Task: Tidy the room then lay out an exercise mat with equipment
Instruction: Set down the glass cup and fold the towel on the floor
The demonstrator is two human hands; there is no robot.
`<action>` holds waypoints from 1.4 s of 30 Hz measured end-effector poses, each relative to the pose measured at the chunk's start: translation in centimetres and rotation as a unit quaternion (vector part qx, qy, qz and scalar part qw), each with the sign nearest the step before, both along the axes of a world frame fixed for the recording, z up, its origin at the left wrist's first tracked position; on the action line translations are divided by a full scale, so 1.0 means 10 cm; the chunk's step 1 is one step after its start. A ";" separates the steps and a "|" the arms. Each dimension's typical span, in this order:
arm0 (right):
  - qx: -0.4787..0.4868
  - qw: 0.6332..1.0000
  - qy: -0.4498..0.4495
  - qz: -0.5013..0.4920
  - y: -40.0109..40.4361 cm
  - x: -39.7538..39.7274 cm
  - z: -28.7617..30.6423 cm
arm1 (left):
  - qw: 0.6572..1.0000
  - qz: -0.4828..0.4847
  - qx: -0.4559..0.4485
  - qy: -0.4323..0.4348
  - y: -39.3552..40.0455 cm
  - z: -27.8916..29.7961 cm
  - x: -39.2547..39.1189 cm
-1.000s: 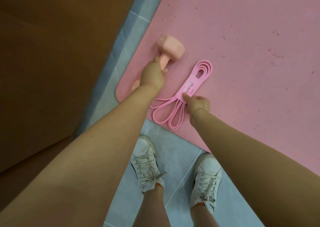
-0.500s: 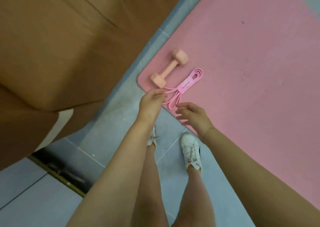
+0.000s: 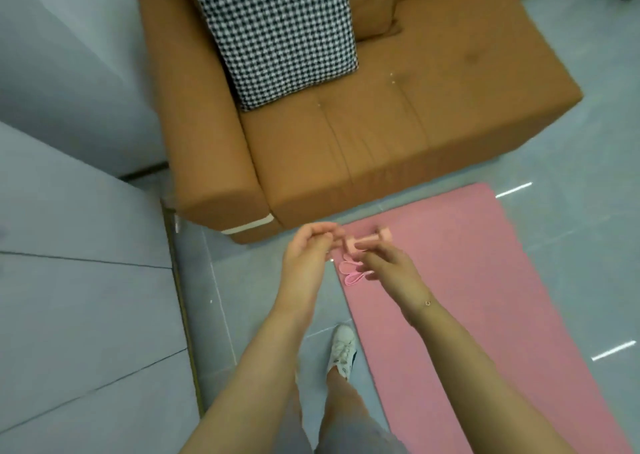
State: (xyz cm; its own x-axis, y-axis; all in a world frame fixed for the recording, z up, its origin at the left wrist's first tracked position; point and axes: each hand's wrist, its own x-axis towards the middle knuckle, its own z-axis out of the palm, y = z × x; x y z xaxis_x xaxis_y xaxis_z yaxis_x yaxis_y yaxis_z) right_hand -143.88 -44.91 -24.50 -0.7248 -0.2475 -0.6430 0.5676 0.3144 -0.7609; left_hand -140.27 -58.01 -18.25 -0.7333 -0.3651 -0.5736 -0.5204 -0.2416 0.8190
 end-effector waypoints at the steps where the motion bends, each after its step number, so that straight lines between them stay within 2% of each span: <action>1: -0.008 1.000 0.009 0.002 -0.10 0.07 0.19 | 1.000 0.024 -0.004 0.010 -0.04 0.19 0.16; 8: -0.030 0.993 0.065 0.099 -0.61 0.91 1.06 | 0.995 0.097 0.008 0.023 -0.47 0.86 1.41; 11: -0.045 0.983 0.079 0.159 -0.83 1.44 1.31 | 0.987 0.154 -0.009 0.043 -0.70 1.04 2.10; 14: -0.059 0.978 0.092 0.177 -1.09 1.91 1.54 | 0.974 0.215 -0.015 0.064 -0.83 1.22 2.70; 21: -0.159 0.949 0.132 0.239 -1.67 3.38 2.21 | 0.936 0.312 -0.098 0.133 -0.97 1.86 4.26; 24: -0.183 0.925 0.131 0.306 -1.79 3.95 2.45 | 0.913 0.357 -0.132 0.150 -1.00 2.11 4.88; 27: -0.194 0.906 0.136 0.350 -1.87 4.24 2.56 | 0.897 0.378 -0.174 0.146 -1.02 2.24 5.23; 32: -0.190 0.857 0.119 0.463 -2.17 4.77 2.64 | 0.840 0.482 -0.215 0.124 -1.08 2.30 5.90; 36: -0.185 0.828 0.134 0.512 -2.51 5.17 2.56 | 0.793 0.537 -0.280 0.064 -1.28 2.15 6.42; 37: -0.185 0.827 0.145 0.511 -2.61 5.28 2.52 | 0.770 0.548 -0.326 0.016 -1.35 2.09 6.58; 39: -0.185 0.822 0.177 0.508 -2.84 5.43 2.42 | 0.687 0.537 -0.455 -0.178 -1.54 1.95 6.90; 40: -0.184 0.819 0.191 0.509 -2.96 5.48 2.38 | 0.650 0.515 -0.484 -0.278 -1.64 1.88 7.05; 41: -0.182 0.816 0.197 0.512 -3.08 5.54 2.34 | 0.650 0.488 -0.462 -0.354 -1.73 1.81 7.20; 42: -0.183 0.815 0.196 0.514 -3.19 5.58 2.30 | 0.678 0.460 -0.412 -0.399 -1.82 1.76 7.32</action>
